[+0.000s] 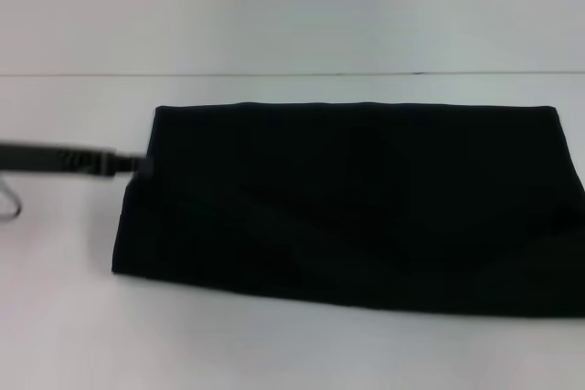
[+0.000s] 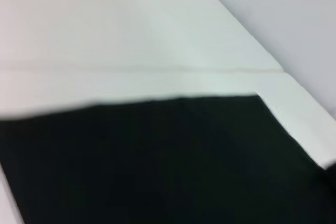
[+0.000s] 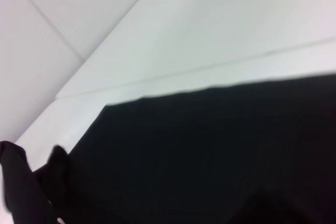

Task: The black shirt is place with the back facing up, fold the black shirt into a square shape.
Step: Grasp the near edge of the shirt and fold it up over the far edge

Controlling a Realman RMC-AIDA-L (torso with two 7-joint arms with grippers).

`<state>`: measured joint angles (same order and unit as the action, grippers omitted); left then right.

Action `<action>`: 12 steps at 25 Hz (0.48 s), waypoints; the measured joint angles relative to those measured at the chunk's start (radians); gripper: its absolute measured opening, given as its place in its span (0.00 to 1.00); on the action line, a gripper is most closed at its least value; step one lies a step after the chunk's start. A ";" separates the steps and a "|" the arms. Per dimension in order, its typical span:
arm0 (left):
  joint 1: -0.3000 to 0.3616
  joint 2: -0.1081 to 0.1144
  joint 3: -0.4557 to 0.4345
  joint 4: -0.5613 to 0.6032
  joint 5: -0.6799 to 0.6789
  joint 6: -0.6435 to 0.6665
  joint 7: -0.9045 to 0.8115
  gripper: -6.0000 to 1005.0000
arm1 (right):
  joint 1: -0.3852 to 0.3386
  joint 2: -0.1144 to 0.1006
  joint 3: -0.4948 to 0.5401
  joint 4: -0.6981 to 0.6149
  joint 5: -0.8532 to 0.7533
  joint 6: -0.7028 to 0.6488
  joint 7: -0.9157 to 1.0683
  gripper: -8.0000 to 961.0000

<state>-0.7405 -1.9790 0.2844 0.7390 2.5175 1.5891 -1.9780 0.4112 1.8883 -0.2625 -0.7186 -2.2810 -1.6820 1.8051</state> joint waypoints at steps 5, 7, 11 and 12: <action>-0.076 0.008 0.066 -0.053 0.000 -0.235 -0.036 0.01 | 0.093 -0.002 -0.007 0.035 -0.001 0.157 0.036 0.02; -0.096 0.007 0.110 -0.066 -0.002 -0.319 -0.044 0.01 | 0.126 -0.003 -0.017 0.062 -0.005 0.216 0.050 0.02; -0.128 0.000 0.179 -0.090 -0.002 -0.433 -0.046 0.01 | 0.179 0.000 -0.080 0.110 -0.008 0.357 0.097 0.02; -0.137 -0.002 0.197 -0.099 -0.001 -0.460 -0.047 0.01 | 0.190 0.001 -0.097 0.122 -0.008 0.396 0.107 0.02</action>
<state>-0.8776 -1.9809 0.4810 0.6404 2.5170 1.1293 -2.0250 0.6010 1.8895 -0.3594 -0.5970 -2.2894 -1.2859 1.9122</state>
